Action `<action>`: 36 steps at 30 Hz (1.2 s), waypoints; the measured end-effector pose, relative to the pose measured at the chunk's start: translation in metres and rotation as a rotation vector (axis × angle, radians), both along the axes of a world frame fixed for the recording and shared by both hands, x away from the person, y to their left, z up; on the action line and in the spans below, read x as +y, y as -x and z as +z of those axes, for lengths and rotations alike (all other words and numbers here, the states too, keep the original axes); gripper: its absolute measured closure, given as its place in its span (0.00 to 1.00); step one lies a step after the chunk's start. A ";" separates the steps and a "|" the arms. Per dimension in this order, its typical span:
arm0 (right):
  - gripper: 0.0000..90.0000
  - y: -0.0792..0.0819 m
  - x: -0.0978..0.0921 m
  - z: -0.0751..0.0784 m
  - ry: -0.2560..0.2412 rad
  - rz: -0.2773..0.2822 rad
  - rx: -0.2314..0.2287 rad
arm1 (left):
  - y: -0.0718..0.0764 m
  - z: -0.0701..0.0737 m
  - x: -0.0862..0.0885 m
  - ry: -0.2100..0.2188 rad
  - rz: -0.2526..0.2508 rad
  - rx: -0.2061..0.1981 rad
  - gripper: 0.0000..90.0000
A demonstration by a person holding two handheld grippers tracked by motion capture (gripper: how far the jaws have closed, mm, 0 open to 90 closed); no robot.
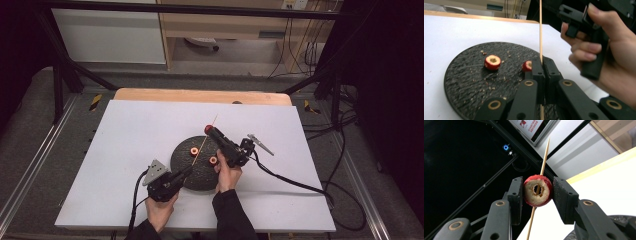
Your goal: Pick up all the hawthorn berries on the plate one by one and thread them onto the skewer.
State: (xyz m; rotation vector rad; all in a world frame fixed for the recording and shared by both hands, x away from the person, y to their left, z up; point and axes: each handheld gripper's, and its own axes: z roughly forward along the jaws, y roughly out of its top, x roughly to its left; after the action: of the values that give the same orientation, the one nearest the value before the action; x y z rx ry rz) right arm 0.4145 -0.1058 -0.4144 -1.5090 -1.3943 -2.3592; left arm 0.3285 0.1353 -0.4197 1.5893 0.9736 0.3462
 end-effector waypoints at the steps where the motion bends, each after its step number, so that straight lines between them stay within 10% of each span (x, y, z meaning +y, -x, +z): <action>1: 0.68 0.001 0.000 -0.001 0.005 0.007 0.001 | -0.002 0.001 -0.001 0.000 0.000 -0.001 0.98; 36: 0.55 0.028 0.005 -0.009 0.235 0.127 0.030 | -0.018 0.004 0.001 -0.022 -0.022 -0.015 0.98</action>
State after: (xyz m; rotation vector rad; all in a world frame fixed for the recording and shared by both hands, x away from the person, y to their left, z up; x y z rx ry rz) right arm 0.3861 -0.1012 -0.4232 -1.4468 -1.7562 -2.1540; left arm 0.3462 0.1366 -0.4159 1.6138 0.9429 0.3537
